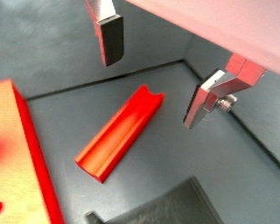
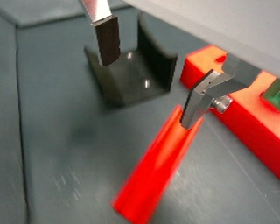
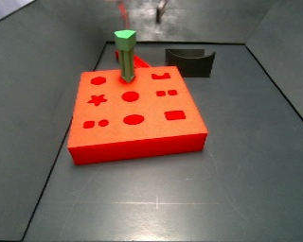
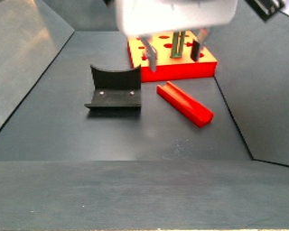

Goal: Pick up the arch object. Move up. Place the arch object on the fixture. Regrasp the arch object. Move to above the board. Insert the arch object.
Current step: Pick up the arch object.

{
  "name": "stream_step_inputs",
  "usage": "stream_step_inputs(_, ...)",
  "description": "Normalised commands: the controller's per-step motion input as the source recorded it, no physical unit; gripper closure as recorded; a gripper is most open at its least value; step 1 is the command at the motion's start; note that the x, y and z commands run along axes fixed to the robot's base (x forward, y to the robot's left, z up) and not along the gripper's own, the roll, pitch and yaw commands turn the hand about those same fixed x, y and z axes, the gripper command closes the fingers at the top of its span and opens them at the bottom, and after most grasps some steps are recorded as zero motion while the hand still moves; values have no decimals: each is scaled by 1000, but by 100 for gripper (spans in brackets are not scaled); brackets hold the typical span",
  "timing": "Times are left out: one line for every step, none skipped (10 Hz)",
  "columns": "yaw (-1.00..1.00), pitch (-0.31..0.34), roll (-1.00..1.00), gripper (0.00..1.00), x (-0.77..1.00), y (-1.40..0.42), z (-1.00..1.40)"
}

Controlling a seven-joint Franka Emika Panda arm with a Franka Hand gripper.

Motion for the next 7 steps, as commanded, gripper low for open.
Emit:
stream_step_inputs(166, -59, -33, 0, -554, -40, -943)
stream_step_inputs(3, -219, -114, 0, -383, 0, -657)
stream_step_inputs(49, -167, -30, 0, 23, -257, -874)
stream_step_inputs(49, -71, -74, 0, 329, -237, -960)
stream_step_inputs(3, -106, -67, 0, 171, -117, -946)
stream_step_inputs(14, -143, -56, 0, 71, -77, -917)
stream_step_inputs(31, -143, -69, 0, 34, -37, -883)
